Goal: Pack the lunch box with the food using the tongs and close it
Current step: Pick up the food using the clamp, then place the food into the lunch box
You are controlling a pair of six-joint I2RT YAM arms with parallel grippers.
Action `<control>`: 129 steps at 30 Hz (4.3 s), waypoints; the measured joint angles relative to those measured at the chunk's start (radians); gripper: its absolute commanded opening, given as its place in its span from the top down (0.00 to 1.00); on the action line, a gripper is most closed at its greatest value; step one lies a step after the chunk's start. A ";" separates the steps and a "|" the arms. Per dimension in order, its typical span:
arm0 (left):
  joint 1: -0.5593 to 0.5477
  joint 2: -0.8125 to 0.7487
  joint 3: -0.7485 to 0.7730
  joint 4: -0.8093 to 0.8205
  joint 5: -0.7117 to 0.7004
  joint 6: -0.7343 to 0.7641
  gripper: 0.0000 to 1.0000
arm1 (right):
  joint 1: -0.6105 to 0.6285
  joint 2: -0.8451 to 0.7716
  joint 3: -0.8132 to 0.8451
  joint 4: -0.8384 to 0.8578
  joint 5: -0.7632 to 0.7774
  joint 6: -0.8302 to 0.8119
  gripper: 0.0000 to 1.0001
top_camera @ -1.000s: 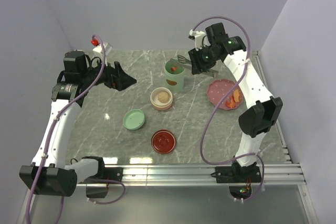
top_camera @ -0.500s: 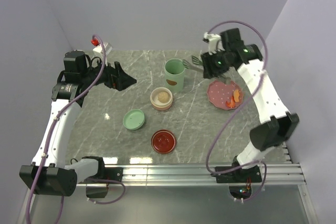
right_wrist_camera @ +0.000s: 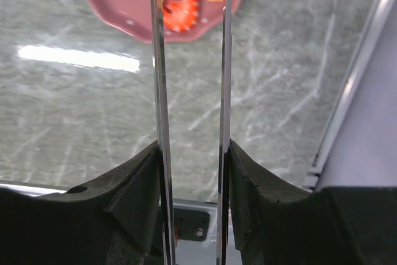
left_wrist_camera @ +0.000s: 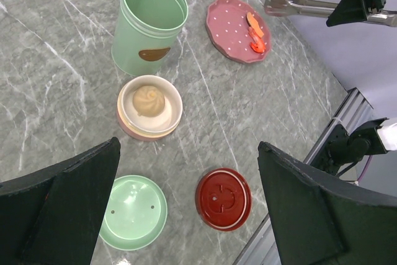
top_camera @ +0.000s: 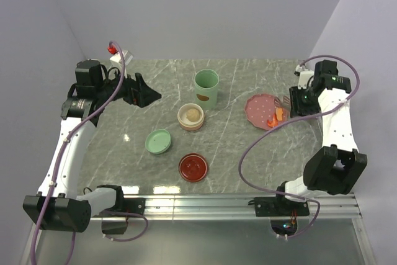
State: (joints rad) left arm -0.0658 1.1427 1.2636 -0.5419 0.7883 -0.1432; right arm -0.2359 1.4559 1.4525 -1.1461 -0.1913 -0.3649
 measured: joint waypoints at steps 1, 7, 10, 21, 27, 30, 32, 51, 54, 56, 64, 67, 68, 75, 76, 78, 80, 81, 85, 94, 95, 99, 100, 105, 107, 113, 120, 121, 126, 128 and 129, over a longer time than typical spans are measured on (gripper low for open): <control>0.000 0.000 0.000 0.000 0.000 0.000 0.01 | -0.011 0.005 -0.003 0.000 0.010 -0.008 0.50; 0.000 -0.002 0.000 0.000 0.000 0.000 0.01 | -0.031 0.038 -0.006 0.029 0.053 -0.027 0.51; 0.000 -0.008 -0.001 0.002 0.000 0.000 0.01 | -0.031 0.061 -0.010 0.043 0.066 -0.027 0.51; 0.000 -0.015 -0.001 0.002 0.000 0.000 0.01 | -0.031 0.121 -0.040 0.081 0.080 -0.026 0.50; 0.000 -0.015 -0.001 -0.001 -0.001 0.005 0.01 | -0.031 0.151 -0.055 0.109 0.082 -0.026 0.49; 0.000 -0.015 -0.001 -0.001 -0.001 0.009 0.00 | -0.031 0.169 -0.066 0.114 0.082 -0.026 0.49; 0.000 -0.015 -0.001 -0.001 -0.001 0.009 0.00 | -0.031 0.172 -0.071 0.114 0.082 -0.026 0.49; 0.000 -0.015 -0.001 0.000 -0.001 0.008 0.01 | -0.019 0.172 -0.069 0.112 0.050 -0.003 0.47; 0.000 -0.015 -0.001 0.000 -0.001 0.008 0.01 | -0.019 0.171 -0.061 0.110 0.048 0.000 0.47; 0.000 -0.015 -0.001 0.000 -0.001 0.008 0.01 | -0.017 0.171 -0.060 0.111 0.049 0.001 0.47; 0.000 -0.015 -0.001 -0.001 -0.002 0.009 0.00 | -0.015 0.172 -0.060 0.111 0.062 0.001 0.46; 0.000 -0.016 -0.004 -0.001 -0.002 0.009 0.01 | -0.015 0.173 -0.060 0.112 0.067 0.001 0.47; 0.000 -0.016 -0.006 0.000 -0.003 0.009 0.01 | -0.015 0.174 -0.060 0.112 0.068 0.001 0.47; 0.000 -0.016 -0.017 0.000 -0.005 0.009 0.00 | -0.015 0.201 -0.060 0.112 0.067 0.001 0.48; 0.000 -0.016 -0.017 0.000 -0.005 0.008 0.01 | -0.015 0.206 -0.060 0.112 0.066 0.001 0.48; 0.000 -0.016 -0.017 0.000 -0.005 0.009 0.01 | -0.015 0.214 -0.060 0.111 0.066 0.002 0.50; 0.000 -0.016 -0.017 0.000 -0.005 0.009 0.01 | -0.015 0.221 -0.060 0.111 0.062 0.004 0.52; 0.000 -0.016 -0.017 0.000 -0.005 0.009 0.01 | -0.015 0.223 -0.060 0.110 0.060 0.005 0.54; 0.000 -0.016 -0.017 0.000 -0.008 0.009 0.01 | -0.015 0.224 -0.057 0.099 0.045 0.005 0.59; 0.000 -0.016 -0.017 0.003 -0.008 0.008 0.01 | -0.015 0.219 0.015 0.046 0.004 0.006 0.60; 0.000 -0.016 -0.017 0.003 -0.008 0.008 0.01 | -0.015 0.216 0.026 0.041 0.001 0.006 0.60; 0.000 -0.016 -0.017 0.003 -0.008 0.008 0.01 | -0.015 0.203 0.051 0.029 -0.011 0.006 0.61; 0.000 -0.016 -0.017 0.002 -0.008 0.008 0.01 | -0.015 0.201 0.055 0.026 -0.014 0.006 0.61; 0.000 -0.016 -0.017 0.003 -0.008 0.008 0.00 | -0.012 0.197 0.081 -0.003 -0.044 0.008 0.61; 0.000 -0.016 -0.017 0.003 -0.008 0.008 0.00 | -0.004 0.196 0.105 -0.017 -0.064 0.008 0.61; 0.000 -0.016 -0.017 0.002 -0.007 0.008 0.01 | 0.079 0.188 0.208 -0.036 -0.116 0.014 0.60; 0.000 -0.015 -0.017 0.002 -0.007 0.008 0.00 | 0.249 0.188 0.349 -0.028 -0.150 0.055 0.60; 0.000 -0.014 -0.017 0.001 -0.007 0.008 0.01 | 0.273 0.188 0.376 -0.027 -0.154 0.063 0.60; 0.000 -0.013 -0.017 -0.005 -0.008 0.017 0.01 | 0.375 0.206 0.543 -0.016 -0.188 0.100 0.60; 0.000 -0.011 -0.016 -0.008 -0.008 0.020 0.01 | 0.409 0.222 0.595 -0.010 -0.196 0.113 0.60; 0.000 -0.010 -0.016 -0.008 -0.008 0.020 0.01 | 0.425 0.232 0.611 -0.005 -0.196 0.117 0.60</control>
State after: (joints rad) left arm -0.0658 1.1328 1.2472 -0.5503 0.7799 -0.1230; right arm 0.1886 1.6878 2.0632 -1.1515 -0.3878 -0.2474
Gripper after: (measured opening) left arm 0.994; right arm 0.412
